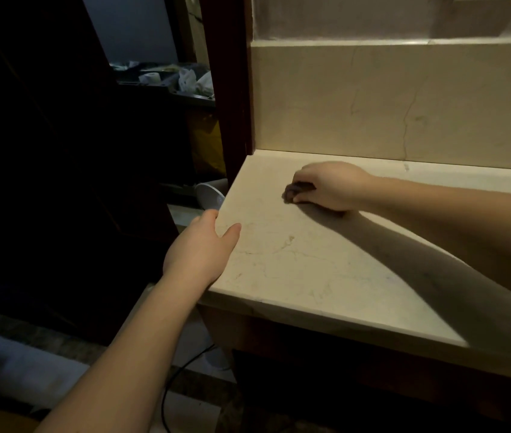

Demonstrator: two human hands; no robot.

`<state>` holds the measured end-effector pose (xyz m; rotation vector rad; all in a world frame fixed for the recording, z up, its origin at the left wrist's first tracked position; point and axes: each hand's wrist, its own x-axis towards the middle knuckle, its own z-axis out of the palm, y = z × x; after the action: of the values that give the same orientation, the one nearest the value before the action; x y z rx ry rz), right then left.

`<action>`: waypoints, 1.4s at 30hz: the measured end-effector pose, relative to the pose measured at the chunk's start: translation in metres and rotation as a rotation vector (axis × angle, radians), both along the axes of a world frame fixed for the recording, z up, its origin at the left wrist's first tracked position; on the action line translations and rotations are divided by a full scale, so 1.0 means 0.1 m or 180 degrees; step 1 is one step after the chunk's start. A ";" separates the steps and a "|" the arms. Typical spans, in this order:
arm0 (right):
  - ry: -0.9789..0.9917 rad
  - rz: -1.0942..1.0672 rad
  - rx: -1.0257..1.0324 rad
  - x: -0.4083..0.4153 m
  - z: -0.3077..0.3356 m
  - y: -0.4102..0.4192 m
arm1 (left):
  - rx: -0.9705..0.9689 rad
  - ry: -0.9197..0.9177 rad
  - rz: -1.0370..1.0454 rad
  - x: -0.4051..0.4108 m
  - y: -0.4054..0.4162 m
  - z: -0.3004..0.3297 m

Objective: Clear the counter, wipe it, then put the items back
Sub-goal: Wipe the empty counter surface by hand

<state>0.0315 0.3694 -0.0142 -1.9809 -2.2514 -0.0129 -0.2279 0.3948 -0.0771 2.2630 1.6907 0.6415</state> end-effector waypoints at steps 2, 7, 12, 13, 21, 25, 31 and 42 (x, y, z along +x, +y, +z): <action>-0.0017 -0.0163 0.0048 0.00 0.01 0.08 | 0.0028 0.0003 0.0018 0.00 0.00 -0.01; 0.0214 0.0554 0.0199 -0.23 -0.14 -0.28 | 0.0110 -0.0028 0.0010 0.01 0.00 -0.04; -0.0006 0.0242 -0.0033 -0.06 -0.01 -0.20 | 0.0133 -0.0028 0.0016 0.01 0.00 -0.04; -0.0040 0.0044 -0.0016 -0.02 0.02 -0.13 | 0.0121 -0.0030 0.0011 0.01 0.01 -0.04; 0.0243 0.0899 0.0091 -0.31 -0.15 -0.52 | 0.0084 0.0012 0.0047 0.01 0.00 -0.03; 0.0079 0.0170 0.0077 -0.19 -0.04 -0.28 | 0.0084 -0.0017 0.0039 0.01 0.00 -0.04; 0.0176 0.0594 0.0198 -0.47 -0.09 -0.41 | 0.0123 0.0003 0.0057 0.01 0.02 -0.06; 0.0018 0.0227 0.0087 -0.40 0.01 -0.37 | 0.0143 -0.0006 0.0088 0.01 0.00 -0.05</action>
<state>-0.0086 0.3326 -0.0134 -1.8836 -2.3042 -0.0300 -0.2269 0.3946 -0.0817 2.2724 1.7263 0.6942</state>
